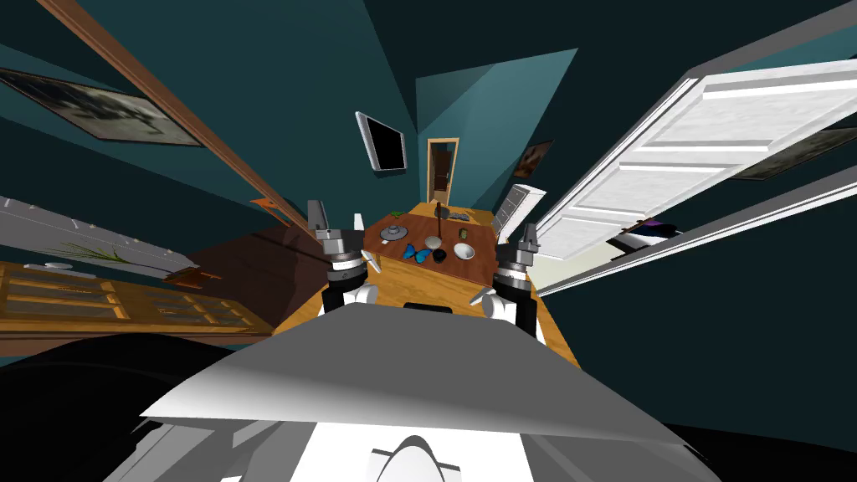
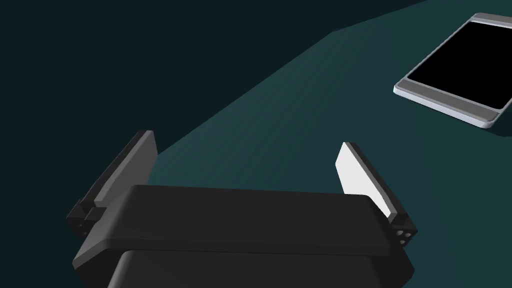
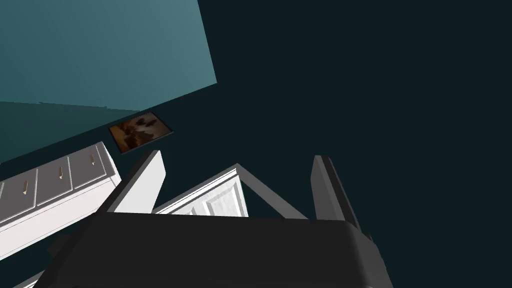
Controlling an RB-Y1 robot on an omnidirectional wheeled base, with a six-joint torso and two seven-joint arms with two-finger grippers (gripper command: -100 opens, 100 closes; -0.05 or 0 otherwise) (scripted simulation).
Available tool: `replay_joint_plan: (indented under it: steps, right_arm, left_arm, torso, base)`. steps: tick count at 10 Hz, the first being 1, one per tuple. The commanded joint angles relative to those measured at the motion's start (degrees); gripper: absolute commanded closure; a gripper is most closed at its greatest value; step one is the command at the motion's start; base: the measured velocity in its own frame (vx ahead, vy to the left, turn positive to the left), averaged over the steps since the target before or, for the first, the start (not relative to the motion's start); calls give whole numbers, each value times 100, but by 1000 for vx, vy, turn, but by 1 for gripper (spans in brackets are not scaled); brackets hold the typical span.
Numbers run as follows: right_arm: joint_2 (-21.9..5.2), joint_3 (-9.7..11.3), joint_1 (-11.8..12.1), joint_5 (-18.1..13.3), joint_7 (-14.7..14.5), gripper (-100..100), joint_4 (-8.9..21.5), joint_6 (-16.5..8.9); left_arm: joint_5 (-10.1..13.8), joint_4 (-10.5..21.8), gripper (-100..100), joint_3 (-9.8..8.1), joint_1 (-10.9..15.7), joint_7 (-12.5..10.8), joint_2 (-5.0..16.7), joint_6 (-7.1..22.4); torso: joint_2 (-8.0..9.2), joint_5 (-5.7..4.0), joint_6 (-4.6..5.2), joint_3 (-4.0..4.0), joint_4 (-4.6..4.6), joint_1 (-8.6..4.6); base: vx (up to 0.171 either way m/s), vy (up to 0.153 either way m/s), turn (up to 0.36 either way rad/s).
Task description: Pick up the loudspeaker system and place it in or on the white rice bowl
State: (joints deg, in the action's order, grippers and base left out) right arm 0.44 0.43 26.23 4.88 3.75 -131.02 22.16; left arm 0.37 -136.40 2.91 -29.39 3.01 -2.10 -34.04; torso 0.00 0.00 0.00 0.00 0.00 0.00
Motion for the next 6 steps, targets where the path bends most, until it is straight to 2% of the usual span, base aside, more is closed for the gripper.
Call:
replay_joint_plan:
  steps: [1,6]
  right_arm:
    - [-194,5,31,-139,-77,-100,67,-39]
    - [-695,30,180,-774,-429,-100,342,-213]
  left_arm:
    - [0,0,0,0,0,0,0,0]
    - [0,0,0,0,0,0,0,0]
  torso:
    - [0,0,0,0,0,0]
    - [-9,3,-2,-5,-2,14]
  base:
    - [7,16,74]
    - [19,35,82]
